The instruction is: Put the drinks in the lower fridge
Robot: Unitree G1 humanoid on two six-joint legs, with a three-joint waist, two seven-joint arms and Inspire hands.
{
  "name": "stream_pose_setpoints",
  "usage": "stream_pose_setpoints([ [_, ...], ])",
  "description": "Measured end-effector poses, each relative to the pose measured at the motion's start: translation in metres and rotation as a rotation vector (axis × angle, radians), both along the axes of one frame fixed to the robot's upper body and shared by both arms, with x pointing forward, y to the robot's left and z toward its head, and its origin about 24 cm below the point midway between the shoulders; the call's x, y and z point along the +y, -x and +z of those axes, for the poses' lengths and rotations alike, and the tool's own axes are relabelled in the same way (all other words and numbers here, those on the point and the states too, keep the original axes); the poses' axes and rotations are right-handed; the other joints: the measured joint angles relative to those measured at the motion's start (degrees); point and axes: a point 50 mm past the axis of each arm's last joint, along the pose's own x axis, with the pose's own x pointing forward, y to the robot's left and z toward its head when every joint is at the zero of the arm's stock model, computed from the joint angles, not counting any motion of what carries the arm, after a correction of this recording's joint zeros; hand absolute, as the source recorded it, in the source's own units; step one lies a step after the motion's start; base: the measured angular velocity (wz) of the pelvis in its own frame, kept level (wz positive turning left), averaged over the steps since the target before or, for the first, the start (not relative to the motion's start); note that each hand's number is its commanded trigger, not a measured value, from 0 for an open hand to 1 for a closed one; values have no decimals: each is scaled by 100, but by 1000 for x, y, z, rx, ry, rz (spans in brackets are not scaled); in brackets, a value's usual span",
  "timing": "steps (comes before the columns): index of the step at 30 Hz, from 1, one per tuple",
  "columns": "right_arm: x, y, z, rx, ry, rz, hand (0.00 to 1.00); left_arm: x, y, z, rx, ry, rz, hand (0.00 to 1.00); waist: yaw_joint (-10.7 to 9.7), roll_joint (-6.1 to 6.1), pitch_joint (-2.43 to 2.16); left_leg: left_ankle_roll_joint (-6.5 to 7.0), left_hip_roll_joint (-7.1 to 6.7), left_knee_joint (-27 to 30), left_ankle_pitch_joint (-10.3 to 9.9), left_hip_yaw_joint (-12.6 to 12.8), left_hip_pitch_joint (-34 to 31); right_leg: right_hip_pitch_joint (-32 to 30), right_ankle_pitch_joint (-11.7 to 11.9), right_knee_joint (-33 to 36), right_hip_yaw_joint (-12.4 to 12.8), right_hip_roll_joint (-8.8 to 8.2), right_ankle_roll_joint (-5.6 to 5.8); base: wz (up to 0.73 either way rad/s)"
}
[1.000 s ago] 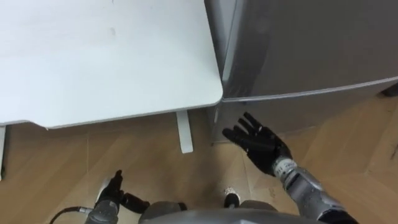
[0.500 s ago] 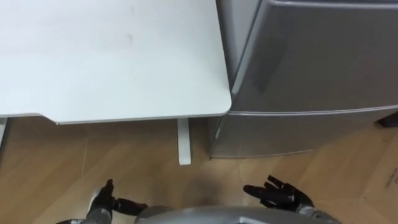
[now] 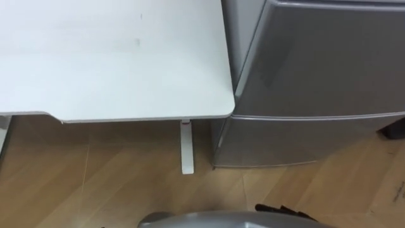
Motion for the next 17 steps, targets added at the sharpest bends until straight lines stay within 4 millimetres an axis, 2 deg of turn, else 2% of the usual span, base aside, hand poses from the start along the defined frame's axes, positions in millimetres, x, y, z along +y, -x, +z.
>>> stream_pose_setpoints([
  [9, 0, -2, -1, 33, 20, 12, 0, 1, -2, 0, 14, 1, 4, 0, -14, -15, 1, -3, -27, 22, 0, -195, 0, 86, -98, -1, -157, -22, 8, 11],
  [17, 0, -6, -1, 30, 26, 50, 0, 3, -4, 0, 15, 24, 2, 0, -8, -42, -13, -12, -24, -5, -4, -173, -8, 42, -138, 2, -147, -20, 9, -1],
])
